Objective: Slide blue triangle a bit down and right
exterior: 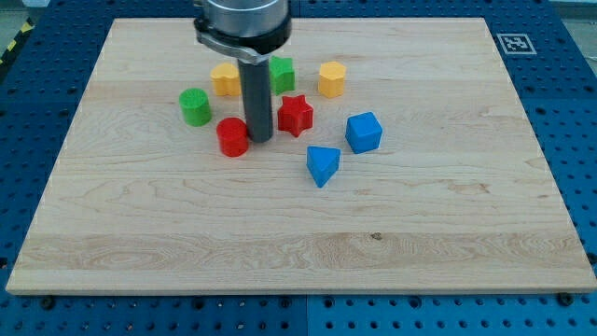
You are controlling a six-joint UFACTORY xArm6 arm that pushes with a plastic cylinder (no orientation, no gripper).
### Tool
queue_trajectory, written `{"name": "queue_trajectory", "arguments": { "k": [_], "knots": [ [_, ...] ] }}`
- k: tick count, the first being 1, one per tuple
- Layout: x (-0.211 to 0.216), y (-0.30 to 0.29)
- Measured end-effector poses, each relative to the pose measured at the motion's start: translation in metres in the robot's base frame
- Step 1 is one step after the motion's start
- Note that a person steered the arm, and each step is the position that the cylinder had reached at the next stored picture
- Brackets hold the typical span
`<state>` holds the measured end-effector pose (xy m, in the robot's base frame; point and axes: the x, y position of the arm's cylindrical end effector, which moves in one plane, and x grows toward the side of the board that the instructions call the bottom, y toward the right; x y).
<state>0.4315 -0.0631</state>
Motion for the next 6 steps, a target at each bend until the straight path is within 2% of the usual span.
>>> {"name": "queue_trajectory", "arguments": {
  "k": [1, 2, 4, 6],
  "knots": [
    [0.001, -0.024],
    [0.002, 0.002],
    [0.031, 0.083],
    [0.021, 0.126]
  ]
}}
